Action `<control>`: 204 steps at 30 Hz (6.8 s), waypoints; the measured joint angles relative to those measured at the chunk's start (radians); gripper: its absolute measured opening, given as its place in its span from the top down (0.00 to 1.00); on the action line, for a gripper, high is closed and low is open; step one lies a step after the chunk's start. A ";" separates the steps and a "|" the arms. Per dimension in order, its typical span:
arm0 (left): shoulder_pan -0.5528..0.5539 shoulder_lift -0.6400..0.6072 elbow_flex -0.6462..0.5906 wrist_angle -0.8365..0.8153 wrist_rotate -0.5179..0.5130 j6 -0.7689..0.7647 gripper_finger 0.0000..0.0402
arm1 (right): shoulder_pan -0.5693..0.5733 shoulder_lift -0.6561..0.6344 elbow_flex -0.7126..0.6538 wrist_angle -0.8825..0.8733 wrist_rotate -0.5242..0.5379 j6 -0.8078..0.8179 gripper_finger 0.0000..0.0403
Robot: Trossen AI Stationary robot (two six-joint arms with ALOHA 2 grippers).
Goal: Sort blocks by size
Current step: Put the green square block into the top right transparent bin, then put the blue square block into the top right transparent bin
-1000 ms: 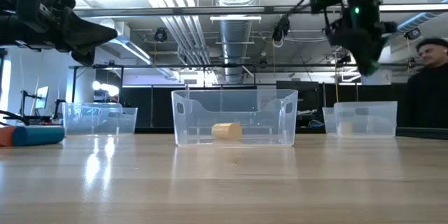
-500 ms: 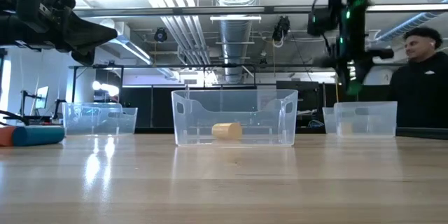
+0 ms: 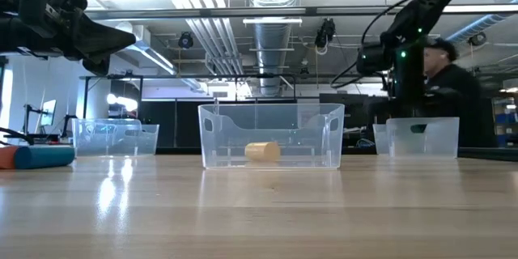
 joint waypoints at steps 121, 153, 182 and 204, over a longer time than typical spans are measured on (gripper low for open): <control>0.000 0.823 0.531 -1.086 -0.197 -0.991 0.60 | 1.304 -0.220 -0.108 0.898 0.351 -1.009 0.29; 0.212 1.409 0.717 -1.282 0.139 -0.660 0.42 | 1.557 -0.212 -0.103 0.750 0.449 -0.844 0.27; 0.322 1.538 0.618 -1.183 0.196 -0.523 0.71 | 1.566 -0.212 -0.103 0.686 0.467 -0.768 0.28; 0.071 0.922 0.776 -0.469 0.019 -0.428 0.71 | 1.305 0.084 -0.087 1.624 0.289 -1.642 0.24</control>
